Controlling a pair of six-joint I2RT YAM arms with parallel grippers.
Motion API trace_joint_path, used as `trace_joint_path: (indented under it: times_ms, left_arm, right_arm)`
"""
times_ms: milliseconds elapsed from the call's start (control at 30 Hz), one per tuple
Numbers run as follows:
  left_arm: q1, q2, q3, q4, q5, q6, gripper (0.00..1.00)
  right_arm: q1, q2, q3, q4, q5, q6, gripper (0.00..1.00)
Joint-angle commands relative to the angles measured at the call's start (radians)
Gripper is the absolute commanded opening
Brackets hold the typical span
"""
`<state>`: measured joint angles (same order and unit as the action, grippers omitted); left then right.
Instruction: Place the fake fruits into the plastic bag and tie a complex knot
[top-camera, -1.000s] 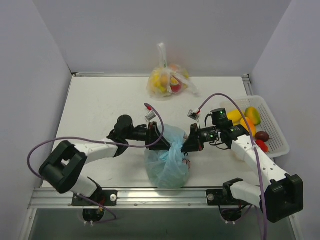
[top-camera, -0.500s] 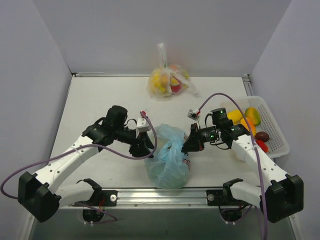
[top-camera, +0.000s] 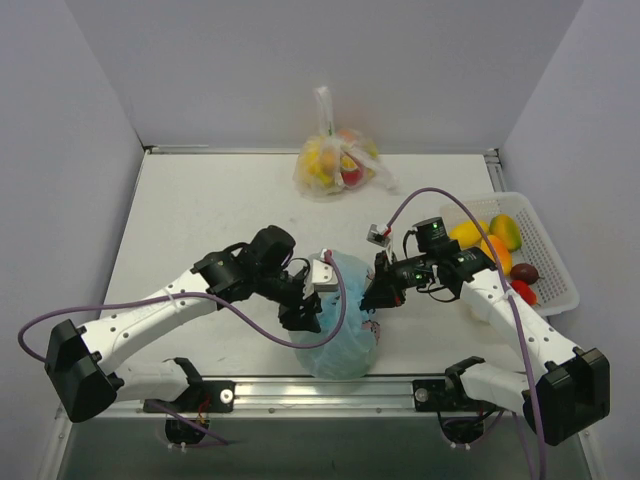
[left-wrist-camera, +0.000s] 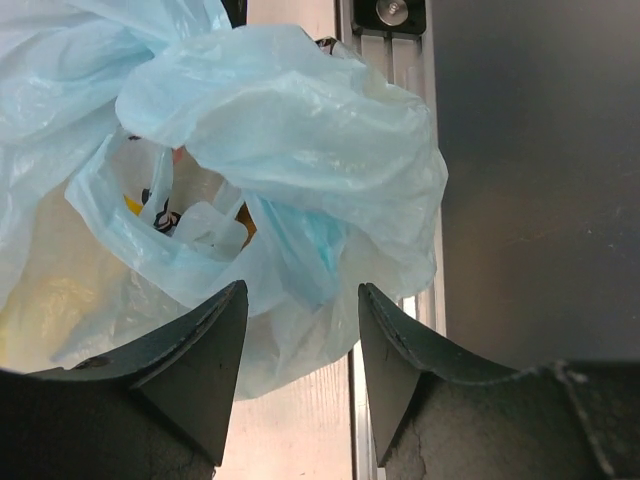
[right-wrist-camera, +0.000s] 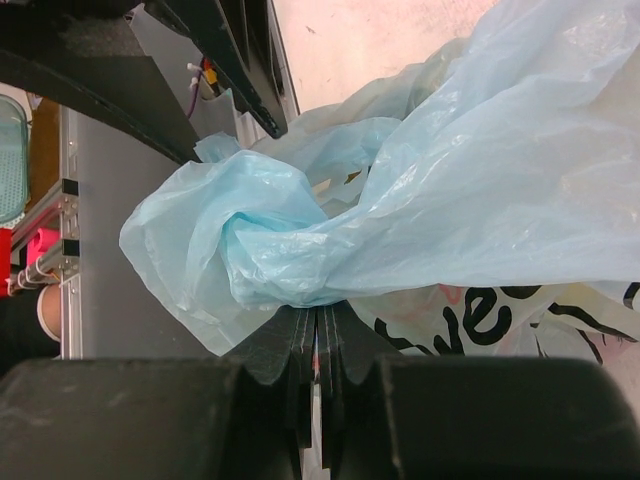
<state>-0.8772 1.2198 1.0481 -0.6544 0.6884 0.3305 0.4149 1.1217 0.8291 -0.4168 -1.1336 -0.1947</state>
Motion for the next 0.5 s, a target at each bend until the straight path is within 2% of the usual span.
trace_joint_path:
  times_ms: [0,133,167,300,467]
  left_arm:
    - [-0.035,0.014,0.038,0.07,-0.061,-0.045,0.57]
    - [-0.052,0.037,0.035,0.104,-0.029,-0.093,0.53]
    - [-0.055,0.038,0.032,0.111,-0.023,-0.097,0.48]
    - [-0.06,0.035,0.021,0.144,-0.026,-0.134,0.42]
    - [-0.033,0.026,0.021,0.162,-0.07,-0.206,0.13]
  right_arm:
    - [0.012,0.001,0.041,-0.024,0.006,-0.023,0.0]
    - [0.012,0.0,0.047,-0.025,0.011,-0.023,0.0]
    - [0.013,0.0,0.048,-0.027,0.011,-0.023,0.0]
    - [0.016,0.001,0.05,-0.027,0.018,-0.025,0.0]
    - [0.018,0.001,0.061,-0.054,0.031,-0.061,0.0]
